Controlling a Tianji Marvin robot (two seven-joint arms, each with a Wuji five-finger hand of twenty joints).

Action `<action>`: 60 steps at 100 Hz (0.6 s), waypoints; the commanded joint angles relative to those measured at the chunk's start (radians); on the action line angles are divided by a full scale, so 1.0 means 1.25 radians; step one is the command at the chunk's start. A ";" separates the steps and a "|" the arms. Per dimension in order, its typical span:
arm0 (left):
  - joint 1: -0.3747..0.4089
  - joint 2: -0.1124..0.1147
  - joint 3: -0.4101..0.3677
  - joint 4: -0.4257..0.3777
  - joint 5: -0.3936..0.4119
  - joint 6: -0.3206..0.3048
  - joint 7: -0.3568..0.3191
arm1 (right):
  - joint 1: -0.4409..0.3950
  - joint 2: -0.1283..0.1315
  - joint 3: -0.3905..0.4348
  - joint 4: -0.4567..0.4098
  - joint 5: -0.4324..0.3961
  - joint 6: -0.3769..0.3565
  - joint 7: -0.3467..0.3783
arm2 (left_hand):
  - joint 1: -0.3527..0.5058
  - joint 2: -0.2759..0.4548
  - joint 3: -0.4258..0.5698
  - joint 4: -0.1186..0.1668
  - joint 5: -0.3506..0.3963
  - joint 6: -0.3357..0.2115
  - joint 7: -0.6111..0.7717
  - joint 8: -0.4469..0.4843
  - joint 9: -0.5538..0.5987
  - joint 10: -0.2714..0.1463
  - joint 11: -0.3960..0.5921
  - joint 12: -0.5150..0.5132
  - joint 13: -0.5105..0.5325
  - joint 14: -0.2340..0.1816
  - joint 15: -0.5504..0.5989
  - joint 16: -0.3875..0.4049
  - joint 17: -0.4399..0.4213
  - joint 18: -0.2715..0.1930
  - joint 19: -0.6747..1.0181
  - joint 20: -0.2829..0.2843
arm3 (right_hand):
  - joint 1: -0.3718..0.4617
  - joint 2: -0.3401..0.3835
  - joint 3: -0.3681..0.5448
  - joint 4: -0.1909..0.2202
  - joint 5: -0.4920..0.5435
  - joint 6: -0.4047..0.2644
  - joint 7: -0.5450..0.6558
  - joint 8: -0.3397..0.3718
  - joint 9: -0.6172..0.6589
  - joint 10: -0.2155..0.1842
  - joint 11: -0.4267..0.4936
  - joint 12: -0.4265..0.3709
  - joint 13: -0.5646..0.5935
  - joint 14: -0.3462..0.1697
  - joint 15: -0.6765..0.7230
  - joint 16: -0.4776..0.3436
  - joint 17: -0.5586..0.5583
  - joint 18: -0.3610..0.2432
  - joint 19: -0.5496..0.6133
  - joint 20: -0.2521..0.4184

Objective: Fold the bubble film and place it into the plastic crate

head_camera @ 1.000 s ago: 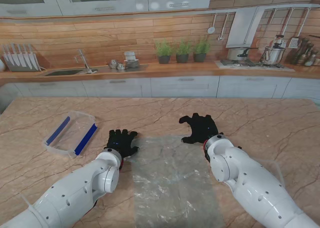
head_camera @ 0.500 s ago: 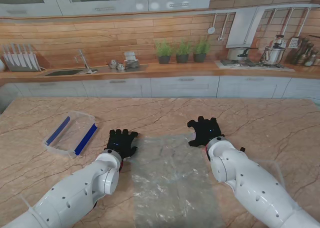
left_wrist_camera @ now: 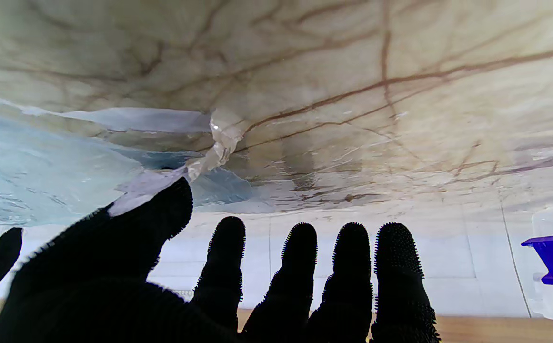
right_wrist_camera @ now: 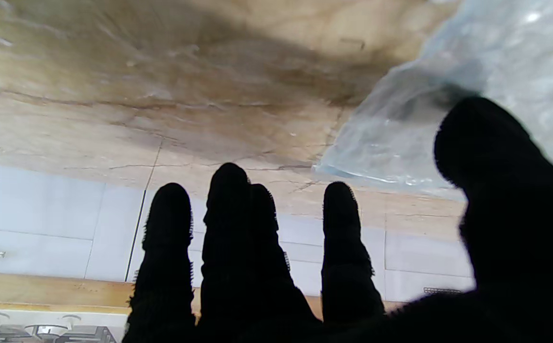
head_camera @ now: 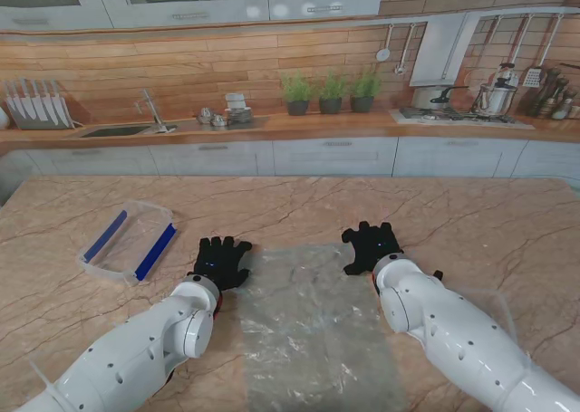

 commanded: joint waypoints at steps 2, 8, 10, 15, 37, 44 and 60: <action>0.004 -0.003 0.007 -0.001 -0.001 0.003 -0.009 | 0.004 -0.006 -0.015 0.019 0.004 -0.002 -0.003 | -0.002 -0.067 -0.030 -0.018 0.008 0.002 0.014 0.004 0.003 0.014 0.010 0.005 -0.012 0.013 -0.011 0.005 -0.011 0.016 -0.007 -0.008 | 0.033 -0.031 -0.012 -0.015 0.030 0.013 0.007 0.002 -0.018 0.016 0.024 0.010 -0.016 -0.003 0.028 -0.001 -0.006 0.006 0.027 -0.007; 0.000 -0.003 0.014 0.004 -0.001 0.006 -0.012 | 0.011 -0.008 -0.029 0.031 0.012 0.001 -0.006 | -0.003 -0.069 -0.031 -0.017 0.009 0.001 0.012 0.004 0.003 0.013 0.009 0.005 -0.012 0.013 -0.012 0.005 -0.012 0.016 -0.009 -0.009 | 0.037 -0.032 -0.010 -0.014 0.047 0.016 0.016 0.006 -0.017 0.016 0.028 0.011 -0.015 -0.004 0.031 0.000 -0.006 0.005 0.029 -0.009; -0.002 -0.003 0.017 0.006 -0.001 0.006 -0.012 | 0.013 -0.009 -0.034 0.035 0.016 0.002 -0.006 | -0.002 -0.069 -0.030 -0.017 0.009 0.001 0.012 0.004 0.003 0.012 0.009 0.004 -0.012 0.012 -0.012 0.005 -0.012 0.016 -0.009 -0.009 | 0.040 -0.034 -0.009 -0.014 0.054 0.017 0.019 0.007 -0.017 0.017 0.029 0.011 -0.016 -0.004 0.032 0.000 -0.006 0.005 0.030 -0.009; -0.005 -0.003 0.023 0.011 -0.001 0.009 -0.014 | 0.019 -0.010 -0.047 0.046 0.025 0.005 -0.005 | -0.002 -0.070 -0.030 -0.017 0.010 0.002 0.010 0.003 0.001 0.013 0.008 0.004 -0.012 0.011 -0.013 0.004 -0.012 0.015 -0.011 -0.010 | 0.044 -0.035 -0.008 -0.013 0.071 0.016 0.027 0.011 -0.018 0.017 0.031 0.011 -0.015 -0.005 0.033 -0.001 -0.006 0.005 0.032 -0.011; -0.017 -0.004 0.043 0.029 -0.008 0.011 -0.018 | 0.035 -0.014 -0.079 0.062 0.052 0.006 0.010 | -0.001 -0.080 -0.022 -0.015 0.013 0.008 0.009 0.003 -0.003 0.010 0.007 0.005 -0.016 0.009 -0.018 0.003 -0.015 0.015 -0.018 -0.013 | 0.096 -0.055 0.042 -0.007 0.223 0.015 0.105 0.053 0.018 0.013 0.043 0.007 0.003 0.001 0.037 -0.009 -0.008 0.010 0.039 -0.024; -0.019 -0.004 0.048 0.031 -0.008 0.009 -0.020 | 0.034 -0.016 -0.078 0.062 0.060 0.002 0.013 | -0.002 -0.087 -0.013 -0.015 0.028 0.021 0.014 0.005 -0.004 0.010 0.007 0.005 -0.017 0.007 -0.021 0.002 -0.019 0.012 -0.022 -0.015 | 0.104 -0.075 0.112 -0.028 0.270 -0.003 0.164 0.092 0.043 0.009 0.046 0.003 0.012 0.005 0.035 -0.016 -0.010 0.015 0.040 -0.031; -0.029 -0.002 0.062 0.036 -0.009 0.003 -0.034 | 0.027 -0.017 -0.074 0.054 0.076 0.005 0.027 | 0.009 -0.110 0.036 -0.015 0.138 0.057 0.062 0.029 0.011 0.005 0.011 0.004 -0.012 0.003 -0.027 -0.002 -0.019 0.012 -0.030 -0.018 | 0.166 -0.108 0.177 -0.076 0.281 -0.060 0.376 -0.017 0.090 0.002 0.043 -0.008 0.028 0.015 0.024 -0.027 -0.010 0.025 0.036 -0.037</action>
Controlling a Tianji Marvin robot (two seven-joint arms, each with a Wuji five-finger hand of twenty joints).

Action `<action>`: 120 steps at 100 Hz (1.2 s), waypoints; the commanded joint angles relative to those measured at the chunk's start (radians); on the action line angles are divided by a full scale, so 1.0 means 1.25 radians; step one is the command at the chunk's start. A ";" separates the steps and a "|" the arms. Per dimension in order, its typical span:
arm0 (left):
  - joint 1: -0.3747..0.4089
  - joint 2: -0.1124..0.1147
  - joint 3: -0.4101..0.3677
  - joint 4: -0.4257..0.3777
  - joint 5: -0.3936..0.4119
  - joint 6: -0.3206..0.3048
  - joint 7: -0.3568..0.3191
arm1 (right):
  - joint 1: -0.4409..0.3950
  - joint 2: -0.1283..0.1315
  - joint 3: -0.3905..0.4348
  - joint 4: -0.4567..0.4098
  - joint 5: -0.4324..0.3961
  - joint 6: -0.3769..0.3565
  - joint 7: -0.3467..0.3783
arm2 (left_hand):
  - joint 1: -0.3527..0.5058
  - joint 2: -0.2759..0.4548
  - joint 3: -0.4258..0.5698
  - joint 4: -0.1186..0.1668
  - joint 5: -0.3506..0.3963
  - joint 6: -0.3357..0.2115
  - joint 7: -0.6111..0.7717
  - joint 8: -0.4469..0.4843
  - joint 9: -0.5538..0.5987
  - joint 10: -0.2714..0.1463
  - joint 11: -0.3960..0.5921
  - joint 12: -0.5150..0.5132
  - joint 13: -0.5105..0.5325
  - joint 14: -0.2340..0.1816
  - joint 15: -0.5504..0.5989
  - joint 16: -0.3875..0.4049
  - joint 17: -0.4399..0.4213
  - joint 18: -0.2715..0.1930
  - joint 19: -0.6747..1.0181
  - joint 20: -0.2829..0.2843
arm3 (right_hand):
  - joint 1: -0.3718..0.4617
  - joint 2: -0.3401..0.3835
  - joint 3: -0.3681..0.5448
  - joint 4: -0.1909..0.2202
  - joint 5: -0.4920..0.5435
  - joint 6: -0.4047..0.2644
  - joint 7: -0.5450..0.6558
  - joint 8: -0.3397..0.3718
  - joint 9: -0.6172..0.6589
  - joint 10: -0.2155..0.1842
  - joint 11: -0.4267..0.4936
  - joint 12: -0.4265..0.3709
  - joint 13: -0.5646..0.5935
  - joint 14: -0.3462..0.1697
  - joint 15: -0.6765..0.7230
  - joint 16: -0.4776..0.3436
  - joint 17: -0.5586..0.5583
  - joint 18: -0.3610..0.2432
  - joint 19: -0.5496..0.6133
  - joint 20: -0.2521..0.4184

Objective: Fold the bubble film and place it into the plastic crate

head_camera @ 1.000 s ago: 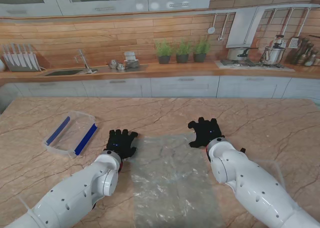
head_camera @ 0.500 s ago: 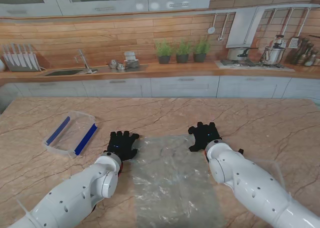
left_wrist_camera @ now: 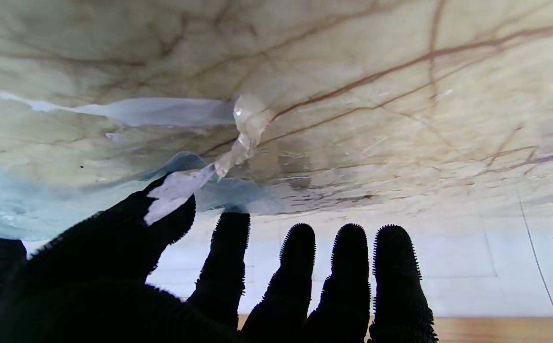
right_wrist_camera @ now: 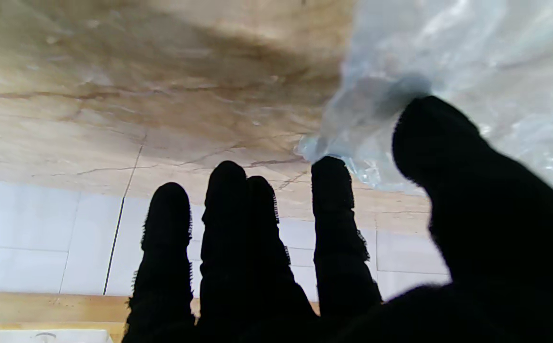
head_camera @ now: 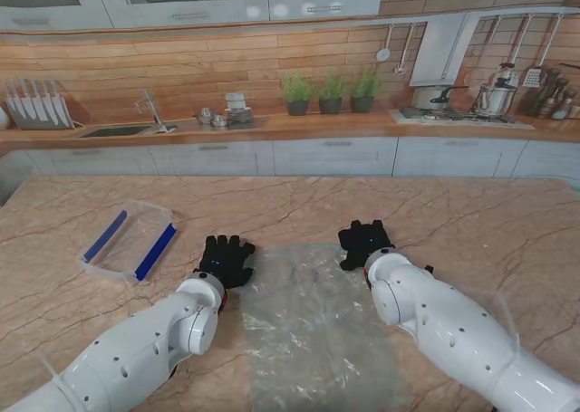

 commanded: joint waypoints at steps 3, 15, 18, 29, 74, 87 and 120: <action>0.008 0.000 0.015 0.023 -0.003 -0.006 -0.019 | -0.030 -0.001 -0.009 0.016 0.009 0.001 0.025 | 0.013 -0.120 0.011 -0.018 0.072 0.018 0.058 0.035 0.020 0.004 0.013 0.004 -0.008 0.003 -0.016 -0.003 -0.014 0.012 -0.012 -0.006 | 0.110 -0.061 0.037 -0.007 0.119 -0.121 0.118 -0.016 0.027 0.001 0.010 -0.009 0.014 0.006 0.010 -0.009 -0.010 0.015 0.023 -0.006; 0.000 -0.004 0.028 0.036 -0.007 -0.008 -0.012 | -0.039 -0.005 0.001 0.010 0.022 0.008 0.022 | 0.052 -0.161 0.067 -0.048 0.167 0.003 0.206 0.126 0.083 -0.020 0.033 0.006 0.008 0.002 -0.009 -0.005 -0.006 0.018 -0.011 -0.005 | 0.162 -0.006 0.037 -0.009 0.152 -0.129 0.143 -0.023 0.055 -0.002 0.011 -0.015 0.032 0.017 0.003 -0.016 -0.006 0.021 0.020 -0.008; -0.003 -0.004 0.033 0.038 -0.005 -0.008 -0.010 | -0.043 -0.006 0.004 0.007 0.026 0.009 0.021 | 0.077 -0.192 0.066 -0.073 0.170 -0.009 0.259 0.145 0.095 -0.025 0.037 0.005 0.012 0.001 -0.008 -0.007 -0.003 0.019 -0.010 -0.005 | 0.165 0.003 0.036 -0.009 0.152 -0.128 0.145 -0.022 0.057 -0.002 0.011 -0.016 0.034 0.018 0.003 -0.017 -0.006 0.021 0.020 -0.009; -0.011 -0.006 0.048 0.052 0.002 -0.011 0.004 | -0.057 -0.008 0.020 -0.006 0.033 0.011 0.018 | 0.149 -0.245 0.072 -0.099 0.135 -0.047 0.482 0.218 0.151 -0.043 0.063 0.008 0.040 -0.001 0.007 -0.009 0.011 0.023 0.004 0.001 | 0.172 0.021 0.024 -0.005 0.143 -0.128 0.155 -0.008 0.076 -0.002 0.006 -0.026 0.044 0.023 -0.002 -0.023 0.000 0.024 0.019 -0.011; 0.026 -0.045 -0.021 0.067 -0.062 -0.064 0.139 | -0.128 -0.027 0.126 -0.074 0.140 0.015 0.015 | 0.167 -0.206 0.170 -0.074 0.057 -0.064 0.586 0.359 0.576 -0.060 0.119 0.079 0.433 0.011 0.210 0.002 0.255 0.058 0.225 0.125 | 0.188 0.069 0.014 -0.001 0.110 -0.137 0.147 0.051 0.286 0.006 -0.059 -0.122 0.118 0.069 -0.032 -0.060 0.032 0.041 0.051 -0.010; 0.034 -0.060 -0.045 0.072 -0.109 -0.098 0.163 | -0.139 -0.035 0.148 -0.084 0.183 0.011 0.010 | 0.202 -0.205 0.174 -0.082 0.085 -0.056 0.557 0.303 0.627 -0.073 0.136 0.164 0.467 0.003 0.262 0.034 0.272 0.066 0.244 0.138 | 0.202 0.101 0.030 -0.017 0.101 -0.141 0.141 0.066 0.337 0.009 -0.074 -0.146 0.145 0.078 -0.034 -0.067 0.040 0.048 0.058 -0.012; 0.023 -0.071 -0.073 0.074 -0.139 -0.129 0.186 | -0.152 -0.060 0.183 -0.089 0.260 -0.006 -0.039 | 0.250 -0.165 0.136 -0.105 0.138 -0.052 0.527 0.192 0.593 -0.084 0.114 0.271 0.430 -0.011 0.258 0.083 0.244 0.064 0.203 0.123 | 0.220 0.130 0.081 -0.048 0.101 -0.121 0.133 0.075 0.416 0.005 -0.086 -0.182 0.203 0.082 -0.032 -0.078 0.071 0.061 0.078 -0.016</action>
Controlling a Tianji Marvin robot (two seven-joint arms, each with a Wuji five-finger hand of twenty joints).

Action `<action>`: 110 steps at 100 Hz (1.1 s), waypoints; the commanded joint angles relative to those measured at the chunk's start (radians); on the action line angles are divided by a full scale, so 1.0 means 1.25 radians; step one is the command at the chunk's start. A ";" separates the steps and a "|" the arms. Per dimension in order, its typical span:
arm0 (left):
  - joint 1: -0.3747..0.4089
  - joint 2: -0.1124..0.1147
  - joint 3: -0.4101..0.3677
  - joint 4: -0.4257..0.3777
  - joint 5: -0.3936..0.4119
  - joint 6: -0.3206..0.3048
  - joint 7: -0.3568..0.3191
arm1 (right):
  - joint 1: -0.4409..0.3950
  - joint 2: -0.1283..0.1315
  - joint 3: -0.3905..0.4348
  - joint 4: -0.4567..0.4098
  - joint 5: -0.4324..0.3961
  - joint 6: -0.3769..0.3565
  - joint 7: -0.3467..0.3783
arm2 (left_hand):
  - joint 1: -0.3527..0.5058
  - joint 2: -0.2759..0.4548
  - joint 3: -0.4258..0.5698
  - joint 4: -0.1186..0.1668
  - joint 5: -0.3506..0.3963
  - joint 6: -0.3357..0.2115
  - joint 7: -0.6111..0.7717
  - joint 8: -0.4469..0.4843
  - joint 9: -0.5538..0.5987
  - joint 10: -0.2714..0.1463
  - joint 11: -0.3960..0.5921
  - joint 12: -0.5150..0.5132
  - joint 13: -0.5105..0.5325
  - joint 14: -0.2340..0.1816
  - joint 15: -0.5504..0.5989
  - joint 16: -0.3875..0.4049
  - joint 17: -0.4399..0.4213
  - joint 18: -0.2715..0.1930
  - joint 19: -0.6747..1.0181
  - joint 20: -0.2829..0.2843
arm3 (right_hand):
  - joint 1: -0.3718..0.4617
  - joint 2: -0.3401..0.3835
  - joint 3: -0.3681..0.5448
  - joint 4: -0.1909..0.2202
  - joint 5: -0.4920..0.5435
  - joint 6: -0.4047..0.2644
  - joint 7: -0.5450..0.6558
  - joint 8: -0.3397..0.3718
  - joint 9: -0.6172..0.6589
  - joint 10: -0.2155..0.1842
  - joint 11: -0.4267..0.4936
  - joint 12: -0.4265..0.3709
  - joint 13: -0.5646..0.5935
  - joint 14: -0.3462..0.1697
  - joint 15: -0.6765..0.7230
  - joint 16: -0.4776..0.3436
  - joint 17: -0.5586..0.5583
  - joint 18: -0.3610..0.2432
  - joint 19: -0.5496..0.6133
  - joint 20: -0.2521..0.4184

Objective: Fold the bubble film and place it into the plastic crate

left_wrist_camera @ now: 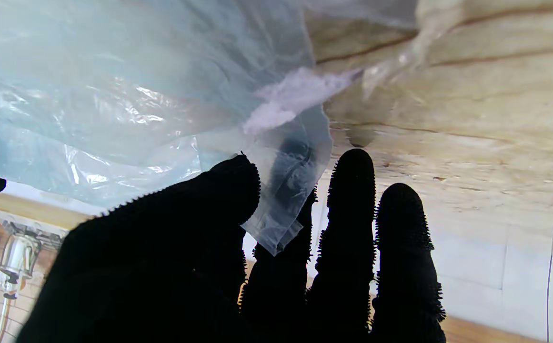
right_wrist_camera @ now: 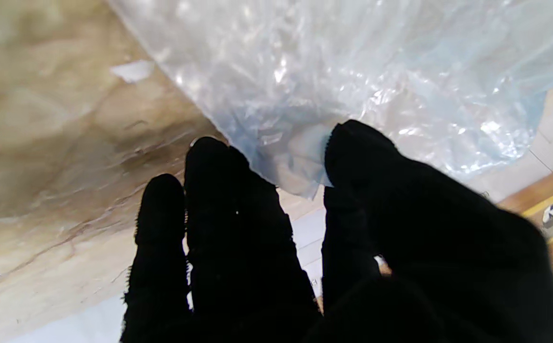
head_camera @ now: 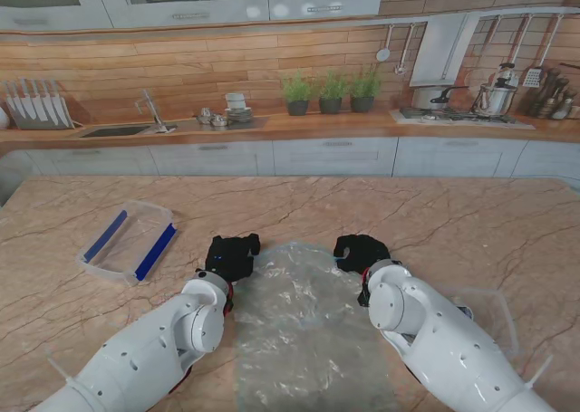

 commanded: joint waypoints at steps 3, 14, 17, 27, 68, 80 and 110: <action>0.004 -0.003 -0.012 -0.007 -0.006 -0.008 -0.001 | -0.012 -0.014 0.003 0.002 -0.001 -0.012 -0.018 | 0.039 0.004 -0.007 -0.031 0.009 0.001 -0.004 -0.009 -0.003 -0.009 0.003 0.025 -0.008 -0.014 0.005 0.019 -0.015 0.016 -0.008 -0.001 | 0.042 0.047 0.051 -0.019 0.008 -0.019 0.012 0.011 0.040 0.016 -0.016 -0.021 0.013 -0.012 0.006 -0.006 0.010 0.018 0.038 -0.006; 0.001 -0.002 -0.028 -0.018 -0.006 -0.019 0.000 | -0.015 -0.025 0.018 0.001 0.022 -0.026 -0.051 | 0.049 0.012 -0.018 -0.033 -0.001 -0.004 0.005 0.000 -0.009 -0.020 -0.003 0.051 -0.012 -0.020 0.006 0.032 -0.017 0.013 -0.014 -0.004 | 0.039 0.045 0.060 -0.023 0.010 -0.014 0.011 0.009 0.044 0.016 -0.013 -0.025 0.019 -0.013 0.007 -0.008 0.016 0.014 0.045 -0.007; 0.000 -0.001 -0.033 -0.022 -0.006 -0.021 -0.001 | -0.016 -0.028 0.022 0.002 0.028 -0.031 -0.062 | 0.049 0.015 -0.021 -0.032 -0.007 -0.011 0.009 0.008 -0.012 -0.023 -0.007 0.065 -0.016 -0.023 0.005 0.038 -0.019 0.011 -0.020 -0.007 | 0.038 0.044 0.061 -0.024 0.010 -0.013 0.011 0.008 0.045 0.017 -0.012 -0.026 0.020 -0.014 0.008 -0.009 0.015 0.011 0.047 -0.007; -0.003 -0.001 -0.049 -0.029 -0.017 -0.035 -0.006 | -0.018 -0.037 0.035 0.001 0.043 -0.052 -0.095 | 0.091 0.065 -0.099 -0.031 -0.066 -0.041 0.033 0.081 -0.067 -0.038 0.008 0.144 -0.065 -0.034 0.011 0.082 -0.057 0.000 -0.042 -0.019 | 0.036 0.044 0.065 -0.026 0.011 -0.012 0.011 0.005 0.047 0.014 -0.008 -0.030 0.024 -0.017 0.010 -0.011 0.022 -0.003 0.063 -0.005; -0.030 -0.017 -0.091 -0.036 -0.061 -0.061 0.024 | 0.018 -0.058 0.050 0.031 0.032 -0.133 -0.205 | 0.276 0.202 -0.386 -0.017 -0.124 -0.049 0.028 0.192 -0.151 -0.048 0.032 0.236 -0.138 -0.047 0.002 0.137 -0.108 -0.014 -0.071 -0.035 | 0.027 0.070 0.044 -0.029 -0.016 -0.050 0.027 0.011 0.031 -0.015 0.009 -0.039 0.018 -0.052 0.011 -0.021 0.043 -0.054 0.092 -0.005; -0.046 -0.025 -0.093 -0.022 -0.074 -0.077 0.039 | 0.050 -0.068 0.046 0.066 0.037 -0.155 -0.235 | 0.276 0.207 -0.390 -0.015 -0.129 -0.050 0.028 0.196 -0.155 -0.052 0.032 0.240 -0.143 -0.051 0.000 0.137 -0.111 -0.015 -0.075 -0.037 | 0.026 0.077 0.032 -0.028 -0.023 -0.064 0.031 0.012 0.026 -0.026 0.011 -0.046 0.014 -0.062 0.008 -0.025 0.043 -0.060 0.093 -0.007; -0.085 -0.036 -0.088 0.011 -0.087 -0.129 0.067 | 0.098 -0.093 0.047 0.138 0.062 -0.240 -0.318 | 0.276 0.216 -0.402 -0.013 -0.137 -0.059 0.027 0.196 -0.161 -0.055 0.028 0.238 -0.142 -0.062 -0.007 0.134 -0.109 -0.024 -0.081 -0.041 | 0.024 0.085 0.009 -0.026 -0.031 -0.088 0.039 -0.006 0.028 -0.053 -0.008 -0.068 0.013 -0.087 -0.051 -0.061 0.043 -0.081 0.056 -0.030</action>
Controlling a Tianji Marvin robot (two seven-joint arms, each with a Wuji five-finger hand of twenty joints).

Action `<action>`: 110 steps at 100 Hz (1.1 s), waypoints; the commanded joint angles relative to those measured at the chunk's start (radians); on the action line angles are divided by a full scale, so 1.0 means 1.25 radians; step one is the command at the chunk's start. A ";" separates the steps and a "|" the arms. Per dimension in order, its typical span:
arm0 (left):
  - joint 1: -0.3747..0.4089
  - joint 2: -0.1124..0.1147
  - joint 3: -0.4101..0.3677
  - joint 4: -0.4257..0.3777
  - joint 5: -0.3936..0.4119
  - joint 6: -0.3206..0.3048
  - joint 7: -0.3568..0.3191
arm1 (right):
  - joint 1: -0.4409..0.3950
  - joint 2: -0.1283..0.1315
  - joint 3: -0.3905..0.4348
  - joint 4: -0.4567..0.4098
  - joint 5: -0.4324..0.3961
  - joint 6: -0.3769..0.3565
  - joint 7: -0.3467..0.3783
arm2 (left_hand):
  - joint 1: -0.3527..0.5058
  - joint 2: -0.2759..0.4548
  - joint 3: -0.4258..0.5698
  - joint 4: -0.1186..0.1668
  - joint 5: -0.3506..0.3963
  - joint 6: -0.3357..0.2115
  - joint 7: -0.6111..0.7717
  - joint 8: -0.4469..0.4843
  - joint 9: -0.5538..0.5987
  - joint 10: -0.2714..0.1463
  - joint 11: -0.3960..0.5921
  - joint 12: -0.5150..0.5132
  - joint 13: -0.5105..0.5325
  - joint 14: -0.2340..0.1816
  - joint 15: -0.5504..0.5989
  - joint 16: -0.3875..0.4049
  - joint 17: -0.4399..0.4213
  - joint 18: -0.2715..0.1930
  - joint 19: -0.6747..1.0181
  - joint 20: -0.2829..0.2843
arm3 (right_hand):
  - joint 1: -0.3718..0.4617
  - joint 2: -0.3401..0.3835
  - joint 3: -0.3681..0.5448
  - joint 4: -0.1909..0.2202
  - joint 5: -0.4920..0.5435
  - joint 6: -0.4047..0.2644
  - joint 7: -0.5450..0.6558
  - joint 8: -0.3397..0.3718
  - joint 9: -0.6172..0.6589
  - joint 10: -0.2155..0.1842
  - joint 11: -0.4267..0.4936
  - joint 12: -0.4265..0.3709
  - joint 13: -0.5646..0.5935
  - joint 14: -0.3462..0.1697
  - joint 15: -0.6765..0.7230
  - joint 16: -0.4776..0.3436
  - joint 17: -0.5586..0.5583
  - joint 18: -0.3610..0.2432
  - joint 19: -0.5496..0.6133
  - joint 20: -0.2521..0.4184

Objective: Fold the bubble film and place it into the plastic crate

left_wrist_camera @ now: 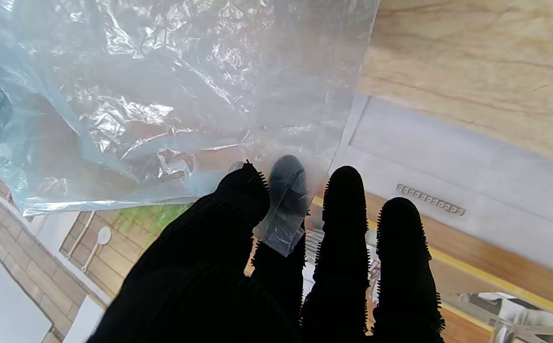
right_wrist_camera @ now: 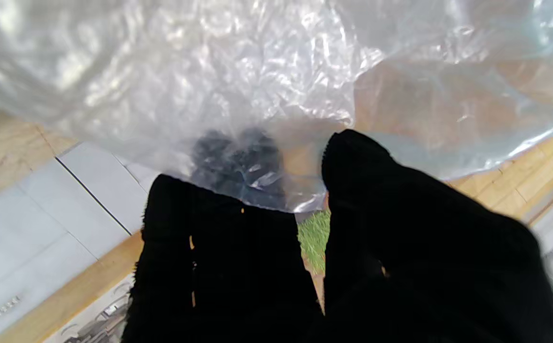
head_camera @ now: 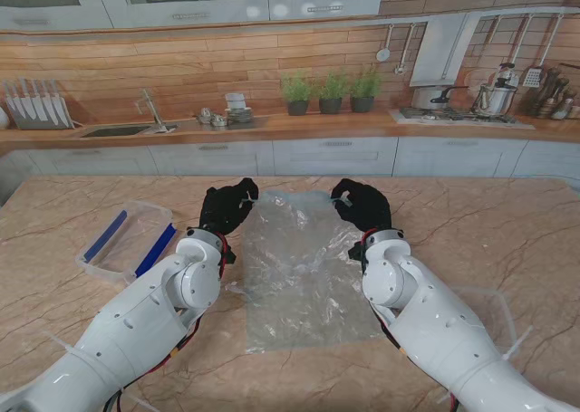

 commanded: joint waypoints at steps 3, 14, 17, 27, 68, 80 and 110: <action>-0.010 -0.007 -0.002 0.002 0.001 -0.014 0.008 | 0.010 -0.011 0.003 0.007 -0.002 -0.022 -0.020 | 0.055 0.030 -0.015 -0.011 -0.032 -0.029 0.020 0.015 -0.012 -0.026 0.020 0.015 -0.019 -0.027 -0.004 0.010 -0.010 -0.016 -0.001 -0.003 | 0.023 0.044 -0.003 -0.024 -0.003 -0.056 0.040 -0.003 0.011 -0.010 -0.003 -0.008 0.006 -0.050 -0.021 -0.012 0.005 -0.031 -0.002 -0.012; -0.014 -0.007 -0.003 0.009 0.011 -0.025 0.024 | 0.024 -0.017 -0.001 0.048 -0.020 -0.077 -0.076 | 0.055 0.033 -0.023 -0.011 -0.036 -0.033 0.021 0.015 -0.013 -0.029 0.020 0.016 -0.017 -0.031 -0.004 0.010 -0.004 -0.021 0.000 -0.004 | 0.020 0.037 -0.009 -0.030 -0.001 -0.070 0.048 -0.021 0.029 -0.029 -0.011 -0.021 0.025 -0.067 -0.037 -0.025 0.031 -0.038 -0.013 -0.022; -0.014 -0.007 -0.003 0.011 0.014 -0.027 0.028 | 0.027 -0.020 -0.002 0.058 -0.022 -0.087 -0.092 | 0.055 0.035 -0.026 -0.012 -0.037 -0.035 0.021 0.015 -0.014 -0.031 0.020 0.016 -0.017 -0.032 -0.004 0.010 -0.002 -0.021 0.000 -0.004 | 0.020 0.035 -0.010 -0.031 -0.001 -0.072 0.051 -0.024 0.031 -0.034 -0.012 -0.023 0.029 -0.071 -0.038 -0.026 0.034 -0.038 -0.014 -0.022; -0.013 -0.006 -0.005 0.016 0.021 -0.050 0.041 | 0.035 -0.033 -0.005 0.088 -0.015 -0.121 -0.131 | 0.055 0.038 -0.028 -0.009 -0.040 -0.038 0.023 0.014 -0.017 -0.032 0.020 0.017 -0.019 -0.035 -0.004 0.010 -0.001 -0.022 0.001 -0.004 | 0.016 0.015 0.001 -0.037 0.000 -0.076 0.069 -0.051 0.042 -0.044 -0.020 -0.036 0.033 -0.075 -0.047 -0.033 0.035 -0.039 -0.014 -0.024; 0.014 0.015 -0.020 -0.007 0.081 -0.149 0.066 | -0.008 -0.024 0.001 0.078 -0.005 -0.148 -0.102 | 0.055 0.043 -0.042 -0.008 -0.044 -0.050 0.026 0.009 -0.019 -0.044 0.019 0.014 -0.016 -0.046 -0.007 0.010 0.002 -0.025 0.003 -0.004 | 0.004 -0.064 0.038 -0.036 -0.024 -0.110 0.125 -0.028 0.068 -0.065 -0.030 -0.045 0.059 -0.086 -0.079 -0.052 0.032 -0.002 -0.065 -0.045; 0.021 0.025 -0.018 -0.005 0.123 -0.193 0.091 | -0.047 -0.006 0.024 0.037 -0.016 -0.144 -0.065 | 0.055 0.045 -0.048 -0.010 -0.047 -0.056 0.029 0.006 -0.020 -0.052 0.018 0.012 -0.015 -0.053 -0.010 0.008 0.005 -0.029 0.004 -0.004 | 0.005 -0.077 0.043 -0.032 -0.032 -0.118 0.138 -0.006 0.066 -0.064 -0.026 -0.041 0.056 -0.081 -0.084 -0.052 0.026 -0.001 -0.070 -0.044; 0.071 0.061 -0.045 -0.038 0.228 -0.294 0.122 | -0.164 0.037 0.101 -0.080 -0.103 -0.181 -0.037 | 0.055 0.037 -0.065 -0.016 -0.044 -0.077 0.041 -0.029 -0.015 -0.070 0.012 -0.019 -0.011 -0.069 -0.025 -0.005 0.009 -0.037 0.001 -0.006 | 0.004 -0.081 0.037 -0.030 -0.049 -0.132 0.143 0.033 0.049 -0.065 -0.009 -0.027 0.039 -0.083 -0.097 -0.051 -0.002 0.006 -0.101 -0.044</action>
